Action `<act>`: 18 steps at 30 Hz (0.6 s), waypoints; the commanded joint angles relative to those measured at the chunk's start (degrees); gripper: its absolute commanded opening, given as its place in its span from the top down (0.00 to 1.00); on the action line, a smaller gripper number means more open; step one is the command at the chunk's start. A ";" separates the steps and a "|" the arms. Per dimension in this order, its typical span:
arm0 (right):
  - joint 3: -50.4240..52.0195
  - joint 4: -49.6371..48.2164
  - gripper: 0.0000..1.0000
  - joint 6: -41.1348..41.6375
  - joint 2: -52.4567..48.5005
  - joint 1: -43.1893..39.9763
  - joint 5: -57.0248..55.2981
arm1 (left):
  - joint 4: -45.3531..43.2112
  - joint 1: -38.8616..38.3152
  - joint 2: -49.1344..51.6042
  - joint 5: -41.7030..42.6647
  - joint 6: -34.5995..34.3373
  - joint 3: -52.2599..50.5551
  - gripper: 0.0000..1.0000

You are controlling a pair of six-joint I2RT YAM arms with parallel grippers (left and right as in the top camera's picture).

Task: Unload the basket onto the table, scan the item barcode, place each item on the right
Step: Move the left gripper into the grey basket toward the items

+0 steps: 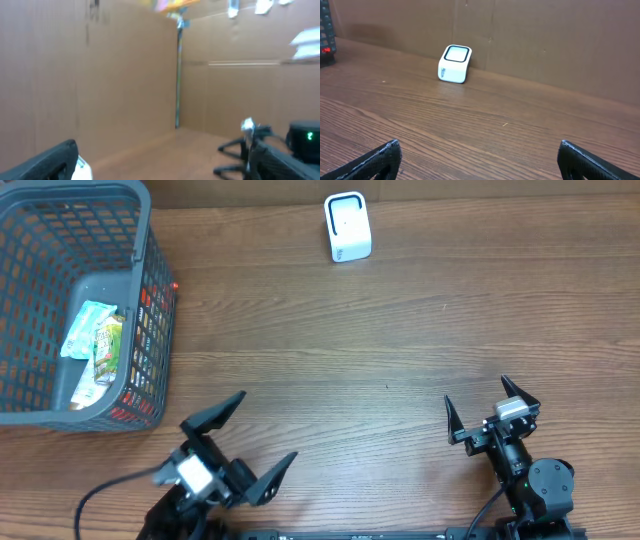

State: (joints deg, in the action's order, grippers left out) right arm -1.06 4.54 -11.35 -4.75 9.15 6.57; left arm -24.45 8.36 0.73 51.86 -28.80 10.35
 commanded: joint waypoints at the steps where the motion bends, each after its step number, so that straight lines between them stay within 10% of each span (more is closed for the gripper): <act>1: 0.59 -0.31 0.00 -0.07 0.42 0.33 -0.52 | 10.88 0.48 2.43 -6.86 7.37 12.66 0.00; 7: 0.59 -0.31 0.00 -0.07 0.42 0.33 -0.52 | 40.61 0.72 18.78 -9.68 21.75 35.65 0.00; 12: 0.59 -0.28 0.00 -0.04 0.42 0.33 -0.52 | 42.05 0.72 30.97 4.00 26.23 48.39 0.00; 18: 0.59 -0.28 0.00 -0.07 0.42 0.33 -0.52 | 45.03 0.74 44.39 -20.06 21.27 62.88 0.00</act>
State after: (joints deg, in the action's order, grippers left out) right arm -1.06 4.51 -11.40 -4.75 9.15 6.57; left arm 16.49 8.73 38.22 47.13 -6.22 64.51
